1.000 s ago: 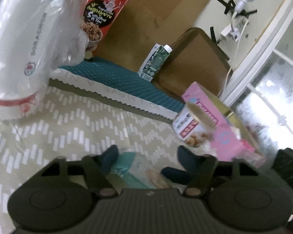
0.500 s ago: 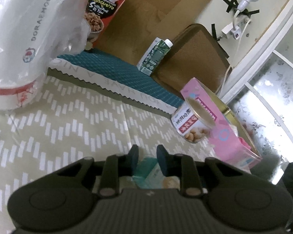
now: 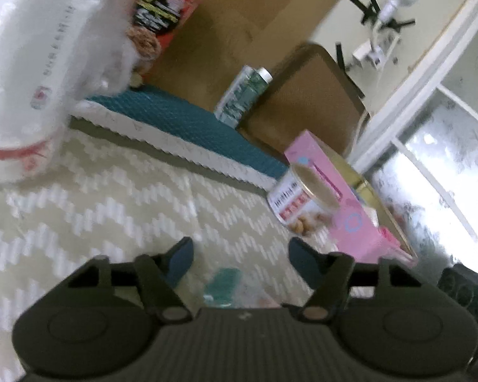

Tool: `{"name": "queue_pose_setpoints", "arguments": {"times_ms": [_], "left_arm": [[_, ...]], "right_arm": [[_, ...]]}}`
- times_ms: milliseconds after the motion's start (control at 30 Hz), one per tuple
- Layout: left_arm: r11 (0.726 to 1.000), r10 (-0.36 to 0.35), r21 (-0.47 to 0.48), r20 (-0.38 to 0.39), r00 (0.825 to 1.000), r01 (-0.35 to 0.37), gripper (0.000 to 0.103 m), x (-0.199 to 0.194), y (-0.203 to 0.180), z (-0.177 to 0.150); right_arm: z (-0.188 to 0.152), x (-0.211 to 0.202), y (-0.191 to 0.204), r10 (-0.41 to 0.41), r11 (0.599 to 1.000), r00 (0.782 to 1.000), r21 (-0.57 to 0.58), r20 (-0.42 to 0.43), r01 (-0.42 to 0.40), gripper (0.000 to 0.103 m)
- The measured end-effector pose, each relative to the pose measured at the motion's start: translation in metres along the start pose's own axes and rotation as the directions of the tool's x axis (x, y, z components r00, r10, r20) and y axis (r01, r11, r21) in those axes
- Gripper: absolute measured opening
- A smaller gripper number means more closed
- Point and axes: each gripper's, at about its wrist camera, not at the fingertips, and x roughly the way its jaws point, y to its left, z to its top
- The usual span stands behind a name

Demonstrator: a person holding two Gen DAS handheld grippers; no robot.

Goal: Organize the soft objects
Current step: 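Carry the apple box into the pink tin and open the right gripper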

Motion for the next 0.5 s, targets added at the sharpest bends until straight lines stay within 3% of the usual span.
{"name": "queue_pose_setpoints", "arguments": {"times_ms": [33,100,167,267,333,500], "left_arm": [[1.000,0.000,0.005,-0.007,1.000,0.000,0.057,0.002,-0.004,-0.002],[0.995,0.074,0.073,0.011,0.997,-0.075,0.046,0.004,-0.018,-0.008],[0.983,0.136,0.122,0.017,0.991,-0.137,0.028,0.005,-0.028,-0.012],[0.986,0.139,0.096,0.008,0.990,-0.139,0.017,0.003,-0.027,-0.014],[0.991,0.114,0.077,-0.011,0.993,-0.113,0.017,0.004,-0.027,-0.017],[0.987,0.103,0.129,-0.044,0.994,-0.096,0.017,0.012,-0.047,-0.027]], "right_arm": [[0.000,0.001,0.006,-0.015,0.999,1.000,-0.038,-0.003,0.015,0.043],[-0.002,0.000,0.012,-0.028,0.996,1.000,-0.086,-0.006,0.028,0.043],[-0.004,-0.002,0.014,-0.050,0.990,0.999,-0.133,-0.006,0.049,0.043],[-0.009,-0.006,0.018,-0.085,0.977,0.996,-0.196,-0.006,0.083,0.043],[-0.015,-0.012,0.023,-0.110,0.964,0.994,-0.242,-0.003,0.106,0.043],[-0.025,-0.024,0.028,-0.156,0.947,0.988,-0.287,-0.008,0.148,0.043]]}}
